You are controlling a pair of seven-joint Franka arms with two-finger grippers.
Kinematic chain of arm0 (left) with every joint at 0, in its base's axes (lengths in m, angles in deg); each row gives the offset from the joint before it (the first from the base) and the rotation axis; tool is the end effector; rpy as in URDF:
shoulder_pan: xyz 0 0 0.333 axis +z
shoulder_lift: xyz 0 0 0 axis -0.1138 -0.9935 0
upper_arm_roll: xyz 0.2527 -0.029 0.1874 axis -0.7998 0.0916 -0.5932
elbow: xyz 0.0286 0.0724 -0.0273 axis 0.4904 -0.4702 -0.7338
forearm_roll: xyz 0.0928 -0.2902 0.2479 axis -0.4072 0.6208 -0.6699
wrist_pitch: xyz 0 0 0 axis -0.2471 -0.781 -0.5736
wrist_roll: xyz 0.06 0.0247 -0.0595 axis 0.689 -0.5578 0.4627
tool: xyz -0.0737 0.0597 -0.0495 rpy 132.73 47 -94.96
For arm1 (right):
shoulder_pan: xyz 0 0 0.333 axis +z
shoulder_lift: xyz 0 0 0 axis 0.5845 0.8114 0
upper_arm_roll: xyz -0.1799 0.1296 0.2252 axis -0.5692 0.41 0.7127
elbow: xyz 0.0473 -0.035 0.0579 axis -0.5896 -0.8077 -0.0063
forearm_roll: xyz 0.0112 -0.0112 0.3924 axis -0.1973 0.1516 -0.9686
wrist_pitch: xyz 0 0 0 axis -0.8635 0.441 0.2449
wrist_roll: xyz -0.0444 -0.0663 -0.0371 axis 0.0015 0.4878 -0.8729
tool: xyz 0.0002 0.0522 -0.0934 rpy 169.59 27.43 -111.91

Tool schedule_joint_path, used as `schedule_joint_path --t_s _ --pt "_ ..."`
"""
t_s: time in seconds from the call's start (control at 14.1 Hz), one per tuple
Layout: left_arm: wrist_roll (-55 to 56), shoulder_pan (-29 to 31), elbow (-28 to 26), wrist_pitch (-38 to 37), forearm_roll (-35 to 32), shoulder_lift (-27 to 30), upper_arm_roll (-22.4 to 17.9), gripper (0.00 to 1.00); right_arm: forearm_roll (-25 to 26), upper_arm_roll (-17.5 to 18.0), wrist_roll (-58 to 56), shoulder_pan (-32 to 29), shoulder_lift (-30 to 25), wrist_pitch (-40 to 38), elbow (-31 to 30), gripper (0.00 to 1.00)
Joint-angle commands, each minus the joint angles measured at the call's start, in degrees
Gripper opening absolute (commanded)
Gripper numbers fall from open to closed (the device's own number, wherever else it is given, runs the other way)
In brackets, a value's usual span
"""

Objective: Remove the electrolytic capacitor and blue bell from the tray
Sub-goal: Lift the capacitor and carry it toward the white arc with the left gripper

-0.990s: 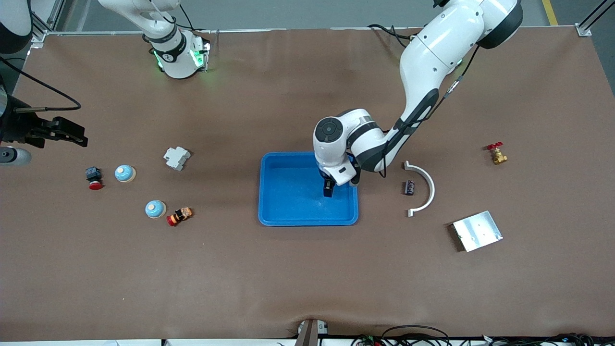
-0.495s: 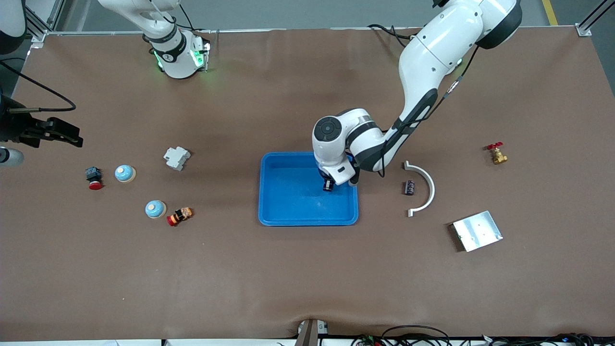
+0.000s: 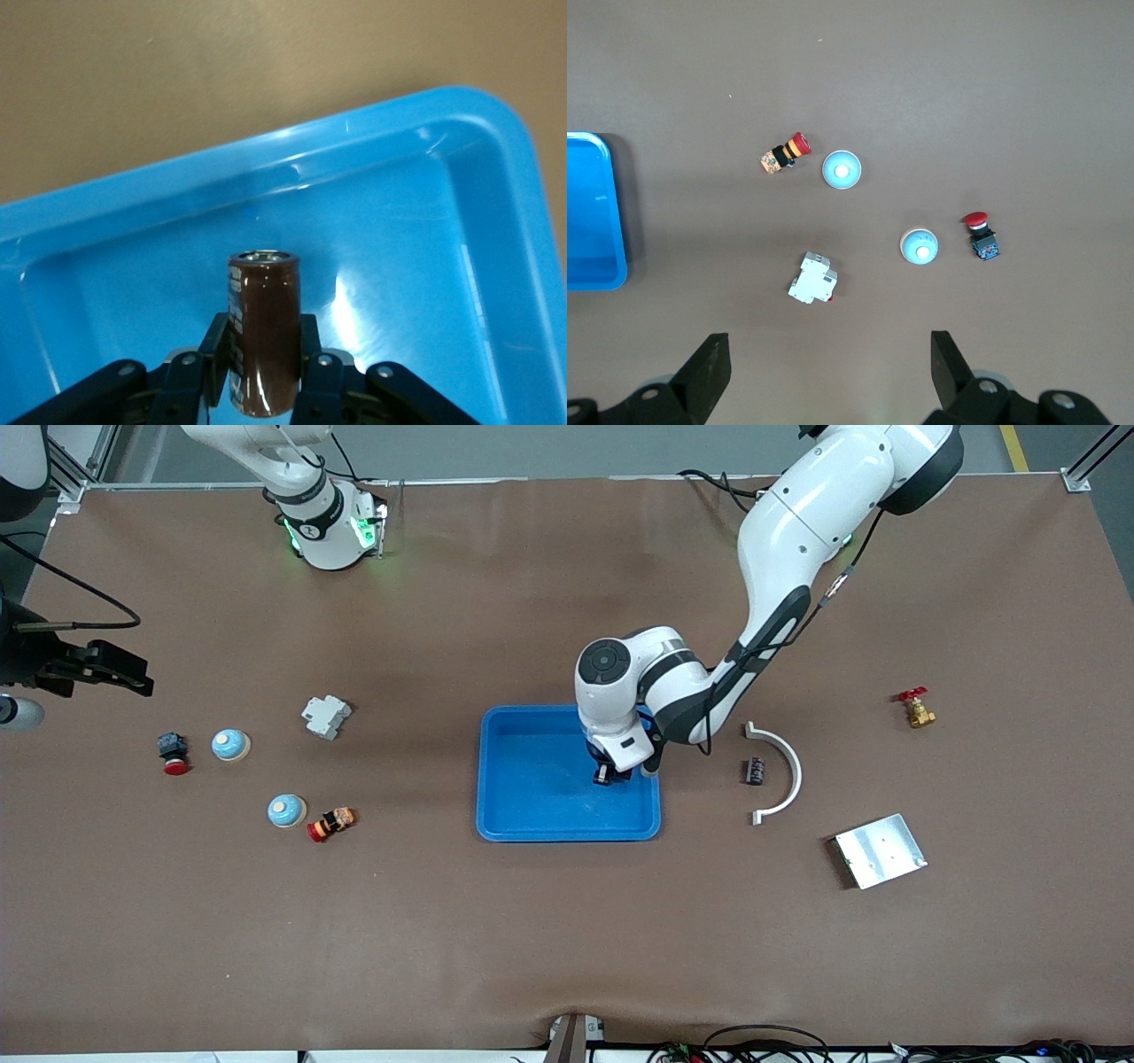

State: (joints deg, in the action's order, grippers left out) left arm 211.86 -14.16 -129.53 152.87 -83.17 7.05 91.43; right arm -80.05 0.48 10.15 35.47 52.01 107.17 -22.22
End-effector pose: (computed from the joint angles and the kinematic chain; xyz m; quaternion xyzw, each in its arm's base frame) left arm 0.5192 -0.4659 0.1920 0.7957 0.6021 0.0640 0.0146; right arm 0.5837 -0.0058 0.6135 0.9991 0.0034 -0.0407 0.0105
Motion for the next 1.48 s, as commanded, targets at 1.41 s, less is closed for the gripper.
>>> schedule_joint_path --t_s 1.41 --pt "-78.72 56.95 -18.27 -18.06 0.90 15.54 42.82 0.00 -0.01 0.12 0.36 -3.13 -0.16 -0.38 0.92 1.00"
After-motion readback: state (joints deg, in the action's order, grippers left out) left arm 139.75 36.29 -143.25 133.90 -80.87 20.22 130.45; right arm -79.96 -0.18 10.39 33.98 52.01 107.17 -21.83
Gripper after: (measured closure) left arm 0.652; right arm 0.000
